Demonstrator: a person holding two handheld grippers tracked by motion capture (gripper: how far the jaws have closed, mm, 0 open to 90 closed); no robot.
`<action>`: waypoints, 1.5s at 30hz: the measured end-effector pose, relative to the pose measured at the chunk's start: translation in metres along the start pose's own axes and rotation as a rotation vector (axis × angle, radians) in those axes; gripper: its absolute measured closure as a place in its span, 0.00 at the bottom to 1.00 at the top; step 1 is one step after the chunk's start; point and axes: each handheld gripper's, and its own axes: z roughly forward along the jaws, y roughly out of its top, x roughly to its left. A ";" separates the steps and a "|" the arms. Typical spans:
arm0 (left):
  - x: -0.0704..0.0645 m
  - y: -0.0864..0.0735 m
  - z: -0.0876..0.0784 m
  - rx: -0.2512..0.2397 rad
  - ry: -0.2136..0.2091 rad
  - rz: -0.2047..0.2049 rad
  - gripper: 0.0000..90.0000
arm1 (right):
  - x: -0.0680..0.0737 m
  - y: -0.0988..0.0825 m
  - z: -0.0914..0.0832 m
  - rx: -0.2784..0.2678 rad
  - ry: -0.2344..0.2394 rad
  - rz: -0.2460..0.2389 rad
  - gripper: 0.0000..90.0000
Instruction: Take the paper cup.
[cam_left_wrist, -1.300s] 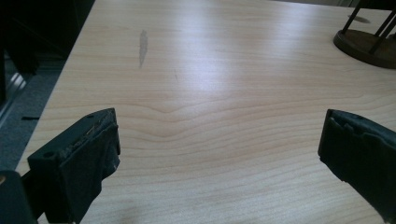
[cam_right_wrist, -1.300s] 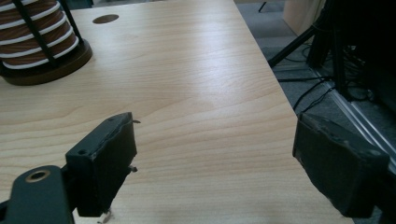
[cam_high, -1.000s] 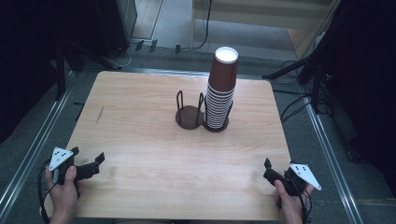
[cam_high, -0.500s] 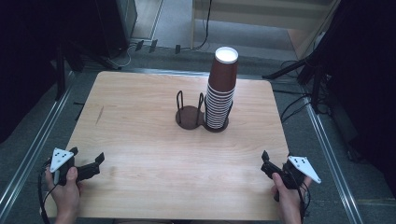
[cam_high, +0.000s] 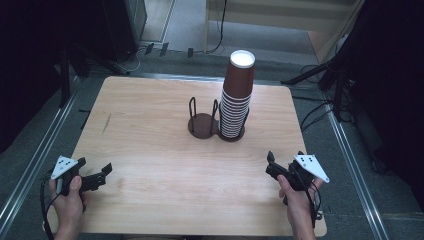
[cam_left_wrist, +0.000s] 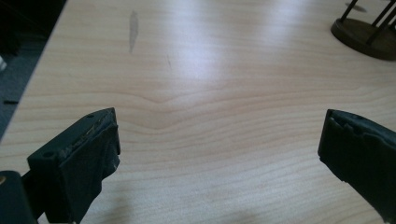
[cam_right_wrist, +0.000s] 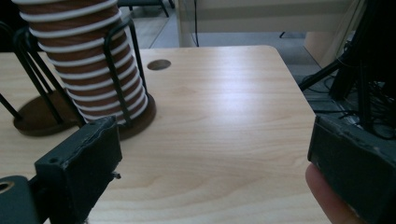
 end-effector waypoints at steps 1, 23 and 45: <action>-0.001 0.000 0.001 0.008 -0.009 0.011 0.00 | 0.002 0.002 0.001 -0.005 0.004 0.008 0.03; -0.004 0.002 0.003 0.026 0.042 0.026 0.00 | 0.040 0.055 0.011 -0.079 0.095 -0.026 0.03; -0.004 0.002 0.004 0.023 0.049 0.026 0.00 | 0.083 0.089 0.037 -0.101 0.141 -0.056 0.02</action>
